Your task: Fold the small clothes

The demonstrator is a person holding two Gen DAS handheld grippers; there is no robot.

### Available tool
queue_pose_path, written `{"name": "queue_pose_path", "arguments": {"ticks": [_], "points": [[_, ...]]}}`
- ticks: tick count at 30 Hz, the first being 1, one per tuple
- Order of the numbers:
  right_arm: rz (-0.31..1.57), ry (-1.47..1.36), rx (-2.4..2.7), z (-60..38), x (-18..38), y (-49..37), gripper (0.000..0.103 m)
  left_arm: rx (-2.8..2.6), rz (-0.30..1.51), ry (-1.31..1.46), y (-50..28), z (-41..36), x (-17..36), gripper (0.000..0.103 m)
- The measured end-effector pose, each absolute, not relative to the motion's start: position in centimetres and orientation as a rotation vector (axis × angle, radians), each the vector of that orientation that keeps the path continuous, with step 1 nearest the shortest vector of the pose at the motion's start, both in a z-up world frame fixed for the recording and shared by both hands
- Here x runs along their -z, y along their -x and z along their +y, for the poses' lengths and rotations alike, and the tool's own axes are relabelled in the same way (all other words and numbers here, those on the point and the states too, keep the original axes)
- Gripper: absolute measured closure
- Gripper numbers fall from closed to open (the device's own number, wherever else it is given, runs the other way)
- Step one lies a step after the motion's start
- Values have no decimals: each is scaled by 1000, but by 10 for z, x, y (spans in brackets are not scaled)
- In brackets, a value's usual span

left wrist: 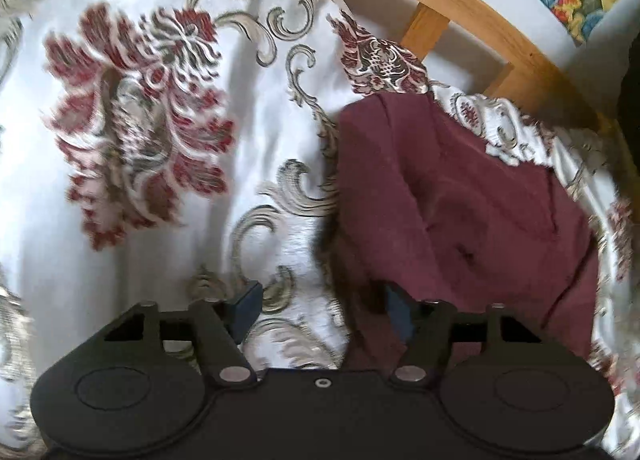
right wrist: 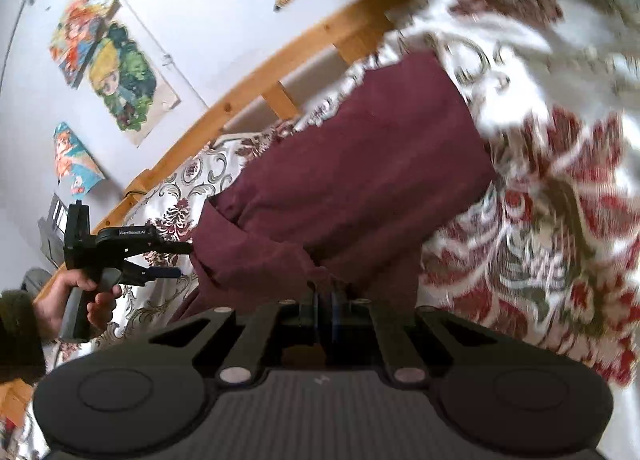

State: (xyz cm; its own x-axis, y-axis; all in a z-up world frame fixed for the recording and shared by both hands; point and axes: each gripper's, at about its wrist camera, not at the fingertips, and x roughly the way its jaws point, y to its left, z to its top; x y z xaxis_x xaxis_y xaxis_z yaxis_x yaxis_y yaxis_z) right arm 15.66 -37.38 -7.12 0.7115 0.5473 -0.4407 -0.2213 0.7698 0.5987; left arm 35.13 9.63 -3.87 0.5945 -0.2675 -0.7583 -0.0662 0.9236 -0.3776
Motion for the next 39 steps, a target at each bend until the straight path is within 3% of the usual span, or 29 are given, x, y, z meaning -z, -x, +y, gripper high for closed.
{"name": "queue_pose_path", "arguments": {"ticks": [1,3,4,15,27,30,32,34,39], "points": [[653,-535,-453,-371,73,-157,96,121,932,414,-351,95,41,47],[660,-497,-458,-365,75,-157,96,136,940,475,-355,96,48,89],[663,-489,-460,-364,76,-157,95,133,946,509,-358,96,50,95],[655,-581,-570,-361,74,-156,95,156,600,1117,-320,139,72,97],[655,-621,-539,-366,70,-163,96,117,594,1085,-308,155,77,97],[654,-519,-545,-361,63,-165,76,137,601,1062,-310,150,77,97],[634,-459,-539,-359,55,-165,51,154,601,1049,-311,152,78,97],[620,-409,-510,-359,46,-166,46,157,605,994,-313,153,76,97],[625,-351,-535,-335,20,-217,43,192,629,820,-318,150,70,97]]}}
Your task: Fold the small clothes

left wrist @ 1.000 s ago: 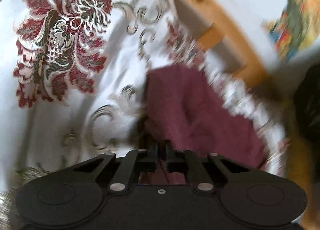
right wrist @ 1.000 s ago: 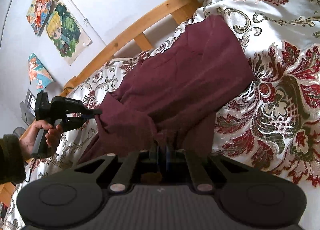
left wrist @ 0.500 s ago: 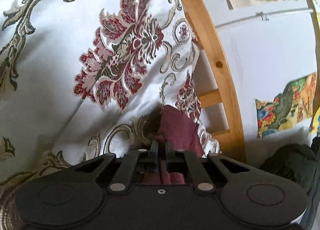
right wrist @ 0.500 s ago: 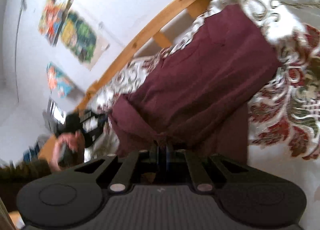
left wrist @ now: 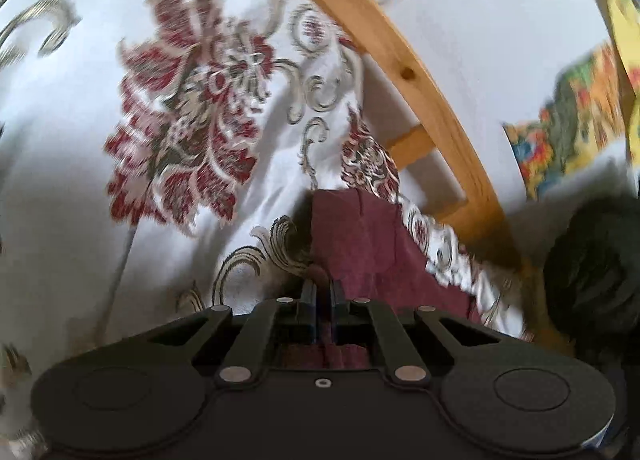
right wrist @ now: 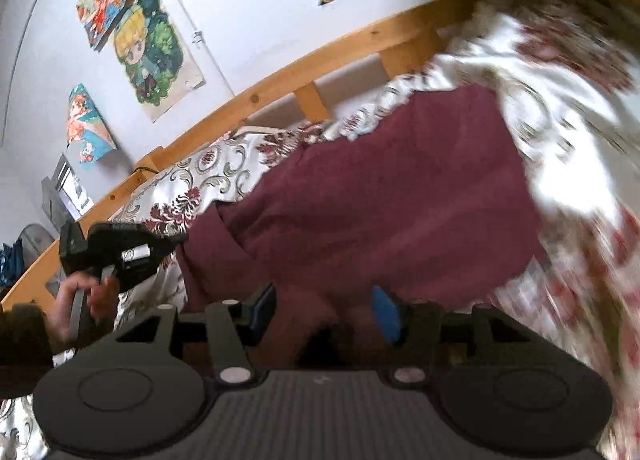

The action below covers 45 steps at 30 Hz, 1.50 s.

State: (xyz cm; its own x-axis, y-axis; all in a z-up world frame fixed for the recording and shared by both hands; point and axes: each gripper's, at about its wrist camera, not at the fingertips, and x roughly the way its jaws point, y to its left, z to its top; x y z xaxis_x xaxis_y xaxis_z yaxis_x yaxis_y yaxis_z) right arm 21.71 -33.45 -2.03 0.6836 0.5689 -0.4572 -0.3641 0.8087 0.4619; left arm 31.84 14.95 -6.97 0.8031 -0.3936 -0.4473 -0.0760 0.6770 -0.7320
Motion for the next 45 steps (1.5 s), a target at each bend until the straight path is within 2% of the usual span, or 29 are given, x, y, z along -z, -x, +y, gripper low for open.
{"name": "queue_pose_path", "arguments": {"ticks": [8,12,13,14,15,16,21,26,27,28,29,31,33,34,35,36,37,39,42,45], "points": [[749,-303,-805,-181,4,-379,45,268,589,699,-319,145,70,97],[798,-330,-843,-125,9,-425,48,289,576,735,-320,150,76,97],[837,-313,-859,-110,12,-436,55,293,574,743,-320,152,77,97],[881,-299,-873,-100,15,-445,74,301,570,749,-320,153,78,97],[908,-285,-880,-92,21,-450,88,309,563,751,-320,154,78,97],[909,-266,-877,-86,23,-453,96,309,551,747,-319,155,78,97],[768,-316,-830,-86,17,-458,98,282,517,794,-318,168,84,98],[704,-423,-746,-97,16,-476,98,222,537,840,-320,180,95,98],[701,-420,-733,-96,17,-479,98,205,545,836,-320,181,97,103],[694,-411,-711,-96,19,-480,98,179,559,823,-320,181,97,103],[694,-409,-679,-97,21,-483,96,164,572,814,-321,182,98,103],[741,-449,-659,-106,26,-487,86,150,605,810,-322,183,100,103],[750,-466,-671,-115,26,-485,49,152,603,777,-320,179,96,89],[738,-451,-670,-120,24,-481,24,149,600,750,-320,176,93,87],[720,-421,-678,-125,21,-474,21,144,601,723,-321,173,90,82],[715,-387,-690,-130,18,-467,21,139,604,696,-321,170,87,71],[716,-343,-695,-136,14,-459,19,129,604,663,-321,165,83,66],[709,-251,-666,-151,10,-439,13,106,593,613,-320,159,77,40],[696,-140,-619,-190,8,-397,5,87,584,543,-328,151,69,23],[685,-42,-560,-233,10,-339,1,101,612,485,-350,143,69,20]]}}
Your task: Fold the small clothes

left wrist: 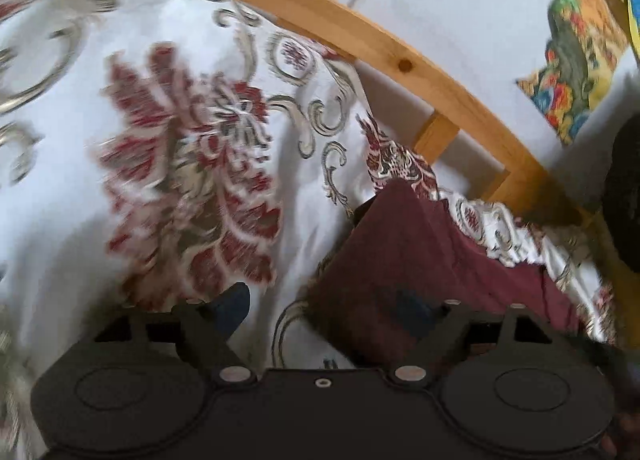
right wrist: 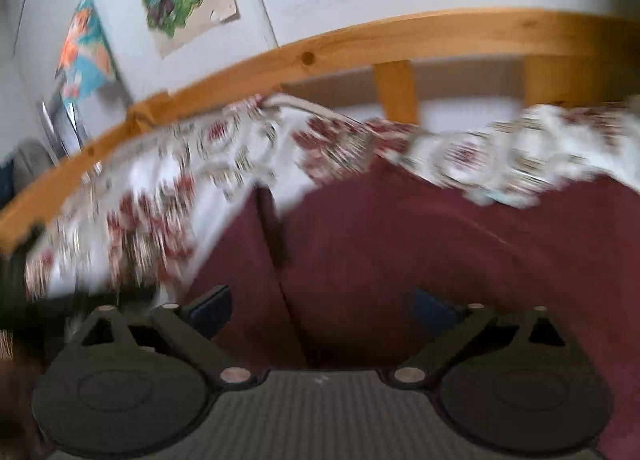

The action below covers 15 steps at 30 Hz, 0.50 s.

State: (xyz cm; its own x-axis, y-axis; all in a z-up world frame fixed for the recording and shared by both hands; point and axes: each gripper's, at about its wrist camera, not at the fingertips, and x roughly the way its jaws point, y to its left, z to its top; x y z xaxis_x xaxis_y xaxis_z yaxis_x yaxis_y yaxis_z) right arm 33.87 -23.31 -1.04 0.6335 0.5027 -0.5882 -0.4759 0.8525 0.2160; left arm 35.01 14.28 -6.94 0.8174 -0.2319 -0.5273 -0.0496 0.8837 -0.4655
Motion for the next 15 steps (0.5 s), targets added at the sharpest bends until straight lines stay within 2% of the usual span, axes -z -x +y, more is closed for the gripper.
{"name": "queue_pose_path", "arguments": {"ticks": [1,2,4,5,6,15], "points": [[682,-19,-535,-249,12,-316,1,108,621,479,-357,141,71,21],[677,-17,-501,-265,15,-294,0,119,637,478,-366,139,74,26],[693,-86,-418,-295,21,-257,0,158,669,498,-380,136,81,51],[710,-139,-388,-305,24,-242,0,172,693,508,-385,134,84,84],[720,-196,-354,-317,29,-226,0,157,715,514,-388,133,86,91],[703,-463,-229,-344,60,-174,1,-6,750,467,-351,124,69,92]]}}
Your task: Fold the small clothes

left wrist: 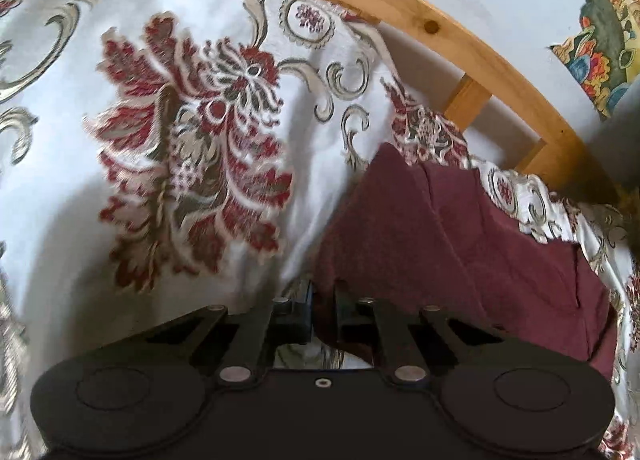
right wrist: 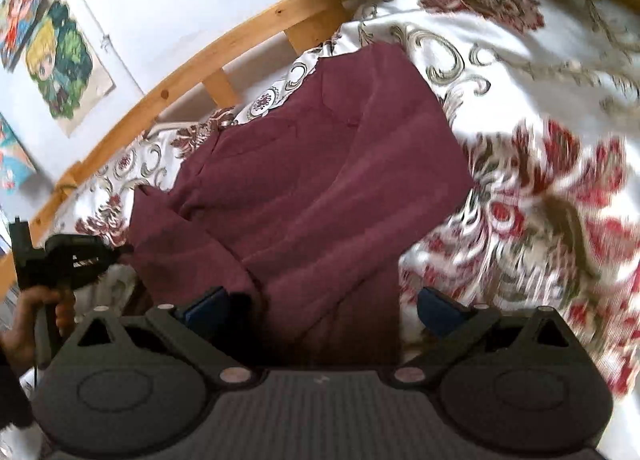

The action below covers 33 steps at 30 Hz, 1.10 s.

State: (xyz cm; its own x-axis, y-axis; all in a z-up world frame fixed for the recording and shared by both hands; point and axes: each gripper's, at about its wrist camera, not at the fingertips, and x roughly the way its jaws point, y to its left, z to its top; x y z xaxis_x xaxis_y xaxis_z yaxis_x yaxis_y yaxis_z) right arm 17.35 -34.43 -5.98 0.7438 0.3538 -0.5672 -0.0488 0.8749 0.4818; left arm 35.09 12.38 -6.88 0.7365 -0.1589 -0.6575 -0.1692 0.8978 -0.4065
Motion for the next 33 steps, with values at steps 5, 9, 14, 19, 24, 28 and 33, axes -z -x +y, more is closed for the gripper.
{"name": "queue_pose_path", "arguments": {"ticks": [5,9,14,19,24,28,33], "points": [[664,-434,-245,-332,51,-177,11,-49,824,472,-346,128,69,71],[692,-403,-232,-318,49,-185,20,-28,794,550,-327,137,69,59],[696,-396,-213,-310,53,-184,38,64,782,468,-293,124,63,43],[630,-259,-161,-297,44,-168,36,131,822,380,-258,112,62,42],[549,-130,-120,-277,35,-153,34,174,891,318,-243,101,70,50],[513,-45,-152,-260,28,-153,32,172,889,314,-240,98,70,50],[667,-145,-208,-257,43,-175,92,110,817,389,-254,110,56,37]]}}
